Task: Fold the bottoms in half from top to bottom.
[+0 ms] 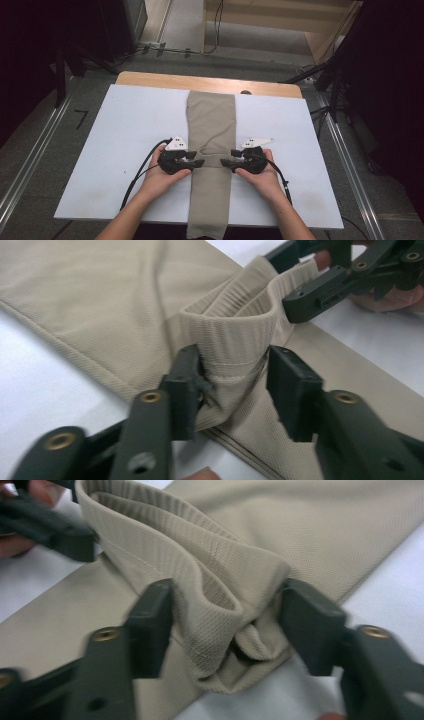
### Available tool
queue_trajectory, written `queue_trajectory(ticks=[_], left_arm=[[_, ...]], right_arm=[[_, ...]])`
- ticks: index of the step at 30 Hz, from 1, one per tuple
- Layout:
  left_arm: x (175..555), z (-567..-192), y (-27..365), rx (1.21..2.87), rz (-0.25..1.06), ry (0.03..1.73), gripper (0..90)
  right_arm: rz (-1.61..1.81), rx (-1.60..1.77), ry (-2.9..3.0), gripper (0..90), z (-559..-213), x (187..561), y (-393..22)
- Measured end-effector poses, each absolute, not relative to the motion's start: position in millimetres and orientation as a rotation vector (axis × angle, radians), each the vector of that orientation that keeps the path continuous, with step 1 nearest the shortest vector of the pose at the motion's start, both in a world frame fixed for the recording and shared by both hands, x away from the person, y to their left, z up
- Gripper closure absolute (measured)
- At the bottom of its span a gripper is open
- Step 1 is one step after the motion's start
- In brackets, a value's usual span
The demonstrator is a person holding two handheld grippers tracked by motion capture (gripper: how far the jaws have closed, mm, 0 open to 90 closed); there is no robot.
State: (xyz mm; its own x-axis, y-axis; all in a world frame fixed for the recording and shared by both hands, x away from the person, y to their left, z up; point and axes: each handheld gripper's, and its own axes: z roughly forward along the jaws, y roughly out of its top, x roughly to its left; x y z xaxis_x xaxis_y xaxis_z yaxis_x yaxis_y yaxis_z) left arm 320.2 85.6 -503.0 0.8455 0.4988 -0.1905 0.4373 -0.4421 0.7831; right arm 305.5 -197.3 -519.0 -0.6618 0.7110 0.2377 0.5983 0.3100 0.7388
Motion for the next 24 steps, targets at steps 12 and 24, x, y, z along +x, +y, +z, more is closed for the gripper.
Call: queue_trajectory(ticks=[12,24], left_arm=[[303,-502,91,2.099,0.052,0.594,76.9],[264,-494,96,2.128,0.045,0.527,77.2]], right_arm=[[1.342,1.049,2.432,71.7,-517,282,-200],[1.320,0.975,2.439,70.5,-509,238,-196]])
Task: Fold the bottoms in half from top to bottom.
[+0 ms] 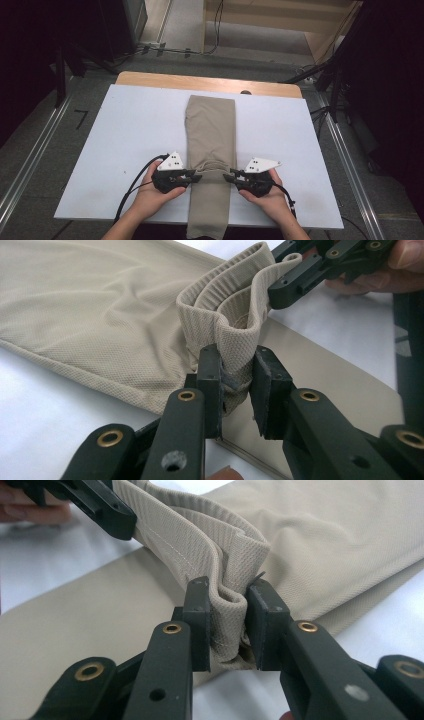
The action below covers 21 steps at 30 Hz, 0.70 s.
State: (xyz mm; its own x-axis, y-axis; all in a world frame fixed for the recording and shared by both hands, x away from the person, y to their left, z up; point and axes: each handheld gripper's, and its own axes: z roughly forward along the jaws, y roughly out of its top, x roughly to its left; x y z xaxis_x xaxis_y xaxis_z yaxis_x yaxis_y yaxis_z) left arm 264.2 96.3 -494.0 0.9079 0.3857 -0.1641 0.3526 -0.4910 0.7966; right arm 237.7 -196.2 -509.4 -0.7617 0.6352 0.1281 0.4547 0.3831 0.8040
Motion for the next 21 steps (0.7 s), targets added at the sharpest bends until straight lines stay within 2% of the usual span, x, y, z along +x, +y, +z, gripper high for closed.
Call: queue_trajectory(ticks=[8,21], left_arm=[[237,-492,97,2.171,0.033,0.481,77.1],[195,-488,107,2.187,-0.075,0.457,77.1]], right_arm=[[1.331,0.998,2.452,70.2,-518,205,-198],[1.376,1.017,2.503,69.0,-513,156,-198]])
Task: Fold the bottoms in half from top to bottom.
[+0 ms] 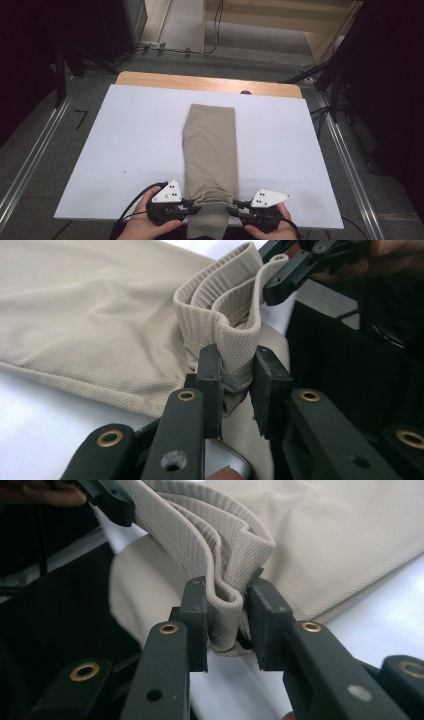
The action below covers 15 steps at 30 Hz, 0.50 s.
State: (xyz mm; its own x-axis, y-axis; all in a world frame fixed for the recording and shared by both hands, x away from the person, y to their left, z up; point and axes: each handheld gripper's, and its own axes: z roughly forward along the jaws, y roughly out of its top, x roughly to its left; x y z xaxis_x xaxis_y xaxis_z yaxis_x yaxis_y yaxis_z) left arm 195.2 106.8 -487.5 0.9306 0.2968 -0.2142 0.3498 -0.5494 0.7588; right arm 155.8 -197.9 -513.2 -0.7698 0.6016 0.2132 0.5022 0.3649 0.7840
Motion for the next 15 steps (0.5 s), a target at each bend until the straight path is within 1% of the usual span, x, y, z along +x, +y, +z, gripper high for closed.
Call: queue_trajectory(ticks=[3,5,7,10,13,15], left_arm=[[192,-490,110,2.204,-0.090,0.462,76.3],[192,-492,111,2.218,-0.097,0.474,73.4],[195,-493,113,2.216,-0.115,0.492,67.9],[201,-492,116,2.183,-0.113,0.539,57.2],[208,-490,119,2.159,-0.086,0.573,46.3],[214,-488,120,2.154,-0.067,0.595,35.9]], right_arm=[[1.374,1.006,2.522,67.8,-513,148,-196],[1.361,1.002,2.534,65.4,-514,146,-194],[1.344,1.011,2.530,57.7,-515,147,-194],[1.320,1.074,2.500,45.6,-513,151,-196],[1.301,1.100,2.463,37.8,-511,154,-199],[1.323,1.105,2.444,33.7,-507,157,-202]])
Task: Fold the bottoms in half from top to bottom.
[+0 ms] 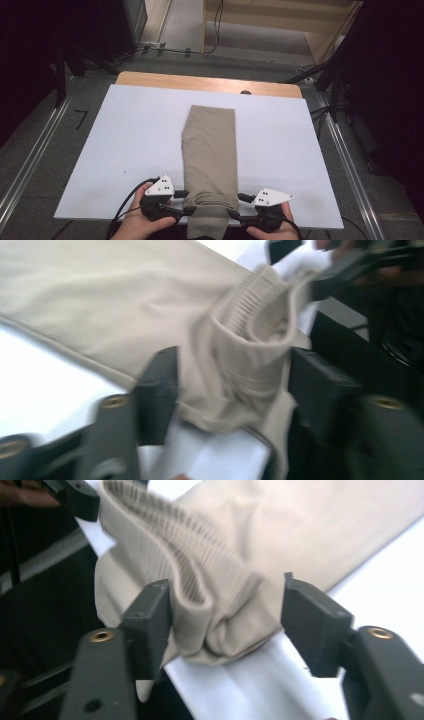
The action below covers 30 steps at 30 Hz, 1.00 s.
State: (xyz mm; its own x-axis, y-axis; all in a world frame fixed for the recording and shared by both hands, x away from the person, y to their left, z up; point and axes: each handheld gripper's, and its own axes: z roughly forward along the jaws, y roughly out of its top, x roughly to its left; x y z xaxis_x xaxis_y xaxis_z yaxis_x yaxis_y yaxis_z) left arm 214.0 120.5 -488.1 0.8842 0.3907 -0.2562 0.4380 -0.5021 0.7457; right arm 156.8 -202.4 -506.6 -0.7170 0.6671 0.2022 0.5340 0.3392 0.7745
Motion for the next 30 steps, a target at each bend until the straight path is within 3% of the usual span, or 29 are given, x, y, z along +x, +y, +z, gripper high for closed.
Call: queue_trajectory(ticks=[2,7,9,21,30], left_arm=[[222,-484,122,2.134,-0.042,0.612,28.4],[245,-474,123,2.095,-0.021,0.622,22.5],[259,-471,121,2.104,-0.013,0.617,15.2],[372,-468,103,2.048,0.000,0.704,7.9],[450,-475,80,2.115,0.029,0.816,4.8]], right_arm=[[1.345,1.098,2.436,31.1,-501,161,-207],[1.352,1.102,2.411,26.9,-489,183,-215],[1.348,1.118,2.383,26.8,-483,199,-219],[1.279,1.243,2.251,29.7,-473,333,-227],[1.154,1.345,2.269,41.9,-490,423,-224]])
